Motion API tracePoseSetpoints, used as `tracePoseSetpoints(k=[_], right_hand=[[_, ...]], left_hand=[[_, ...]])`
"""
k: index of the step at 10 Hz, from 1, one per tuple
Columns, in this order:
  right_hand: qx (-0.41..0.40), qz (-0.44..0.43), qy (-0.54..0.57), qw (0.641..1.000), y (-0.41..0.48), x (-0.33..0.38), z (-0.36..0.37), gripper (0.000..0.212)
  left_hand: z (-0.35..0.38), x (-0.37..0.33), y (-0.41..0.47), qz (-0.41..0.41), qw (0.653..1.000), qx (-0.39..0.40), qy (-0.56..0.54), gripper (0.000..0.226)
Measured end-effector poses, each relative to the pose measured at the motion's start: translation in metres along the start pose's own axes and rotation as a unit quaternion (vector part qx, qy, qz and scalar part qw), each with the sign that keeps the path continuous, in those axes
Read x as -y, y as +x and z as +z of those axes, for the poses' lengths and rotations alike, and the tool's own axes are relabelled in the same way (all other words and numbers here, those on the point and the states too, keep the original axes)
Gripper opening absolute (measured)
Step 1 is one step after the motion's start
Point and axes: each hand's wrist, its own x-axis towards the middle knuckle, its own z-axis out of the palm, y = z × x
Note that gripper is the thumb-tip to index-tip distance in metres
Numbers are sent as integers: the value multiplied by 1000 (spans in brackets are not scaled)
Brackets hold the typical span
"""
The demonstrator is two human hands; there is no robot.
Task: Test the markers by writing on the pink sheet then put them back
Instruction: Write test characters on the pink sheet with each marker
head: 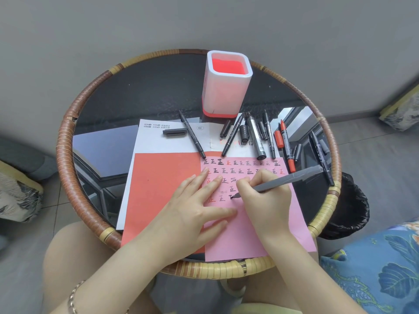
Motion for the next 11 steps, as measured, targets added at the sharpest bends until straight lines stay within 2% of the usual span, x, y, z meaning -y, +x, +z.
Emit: tracePoseSetpoints(k=[1,4,7,9,11], right_hand=[[-6,1,14,1000,0,-1,-1,39],[24,0,-12,1000,0,4,-1,27],[41,-3,-6,999,-1,4,-1,35],[-1,17,-8,1000,1,-2,-4,41],[-17,52,74,996,3,5,-7,38]], left_hand=[[0,0,0,0,1000,0,2,32],[0,0,0,2,1000,-1,6,33],[0,0,1,2,1000,2,0,33],[0,1,0,-1,1000,4,-5,33],[0,1,0,-3,1000,6,-15,33]])
